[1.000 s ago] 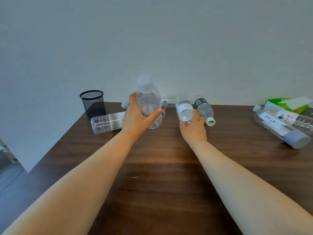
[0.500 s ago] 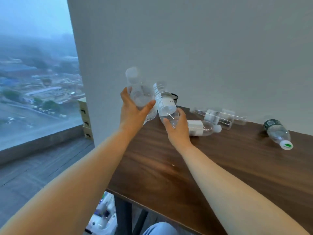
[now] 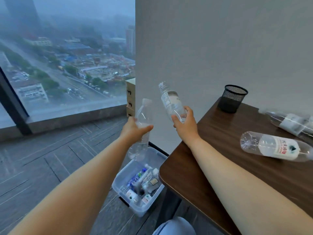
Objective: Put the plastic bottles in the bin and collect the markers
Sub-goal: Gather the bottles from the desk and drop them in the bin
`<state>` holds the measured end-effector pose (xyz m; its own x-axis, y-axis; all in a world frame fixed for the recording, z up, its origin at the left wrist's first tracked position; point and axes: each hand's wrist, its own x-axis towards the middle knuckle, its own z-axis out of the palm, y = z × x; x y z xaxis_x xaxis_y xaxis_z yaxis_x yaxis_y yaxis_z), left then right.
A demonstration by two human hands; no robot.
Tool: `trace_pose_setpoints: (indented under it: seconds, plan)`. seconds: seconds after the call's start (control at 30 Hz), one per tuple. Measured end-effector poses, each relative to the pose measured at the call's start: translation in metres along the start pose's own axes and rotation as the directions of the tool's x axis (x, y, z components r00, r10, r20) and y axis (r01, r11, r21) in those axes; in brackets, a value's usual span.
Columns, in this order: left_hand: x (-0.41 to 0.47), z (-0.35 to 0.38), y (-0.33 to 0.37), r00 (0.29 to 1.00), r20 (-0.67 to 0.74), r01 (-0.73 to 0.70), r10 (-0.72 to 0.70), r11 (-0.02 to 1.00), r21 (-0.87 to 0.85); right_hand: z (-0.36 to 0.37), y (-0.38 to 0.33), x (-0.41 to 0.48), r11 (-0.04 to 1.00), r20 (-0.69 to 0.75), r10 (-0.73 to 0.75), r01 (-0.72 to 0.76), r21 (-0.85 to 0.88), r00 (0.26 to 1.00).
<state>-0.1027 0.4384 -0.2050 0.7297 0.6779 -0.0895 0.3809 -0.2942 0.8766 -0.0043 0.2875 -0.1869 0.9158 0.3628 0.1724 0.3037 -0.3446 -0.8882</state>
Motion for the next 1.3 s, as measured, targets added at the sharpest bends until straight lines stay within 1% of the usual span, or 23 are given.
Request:
trace_pose_setpoints:
  seconds: [0.1,0.17,0.23,0.3,0.4,0.53,0.67,0.77,0.9,1.03,1.1,1.2,1.3]
  plan:
    - [0.010,0.007,-0.029,0.992,0.087,0.089,-0.091,0.996,0.022,0.005,0.003,0.011,0.999,0.008,0.009,-0.009,-0.046,1.000]
    - [0.015,0.013,-0.040,0.986,0.110,0.119,-0.121,0.993,0.026,0.008,0.006,0.015,0.997,0.011,0.000,0.001,-0.074,1.000]
    - [0.020,0.019,-0.045,0.987,0.113,0.113,-0.117,0.993,0.036,0.009,0.008,0.018,0.995,0.012,-0.004,0.005,-0.096,1.000]
    - [0.025,0.025,-0.046,0.991,0.107,0.074,-0.078,0.996,0.041,0.010,0.010,0.019,0.995,0.005,-0.009,0.009,-0.102,1.000]
    - [0.032,0.031,-0.047,0.998,0.057,0.026,-0.027,1.000,0.014,0.010,0.010,0.019,0.993,0.009,-0.021,0.022,-0.118,1.000]
    - [0.035,0.029,-0.047,0.998,-0.062,-0.029,0.027,0.999,-0.033,0.010,0.009,0.018,0.983,0.029,-0.039,0.043,-0.177,0.999]
    - [0.033,0.015,-0.045,0.990,-0.126,-0.076,0.067,0.995,-0.066,0.012,0.006,0.016,0.953,0.119,-0.046,0.080,-0.293,0.992]
    - [0.033,0.006,-0.045,0.982,-0.172,-0.094,0.082,0.994,-0.063,0.013,0.005,0.014,0.916,0.181,-0.050,0.118,-0.383,0.982]
    - [0.030,0.000,-0.043,0.964,-0.242,-0.124,0.107,0.991,-0.057,0.014,0.004,0.010,0.871,0.224,-0.047,0.150,-0.467,0.973]
    - [0.026,-0.001,-0.038,0.955,-0.266,-0.149,0.130,0.988,-0.050,0.015,0.002,0.006,0.763,0.264,0.021,0.155,-0.627,0.964]
    - [0.023,-0.001,-0.035,0.952,-0.269,-0.159,0.144,0.987,-0.035,0.015,0.001,0.005,0.764,0.243,0.014,0.146,-0.628,0.970]
    - [0.021,-0.001,-0.032,0.950,-0.270,-0.171,0.156,0.985,-0.031,0.014,0.000,0.004,0.803,0.213,-0.016,0.139,-0.579,0.977]
    - [0.018,0.000,-0.028,0.951,-0.261,-0.181,0.167,0.983,-0.032,0.013,0.001,0.005,0.819,0.220,-0.022,0.144,-0.556,0.975]
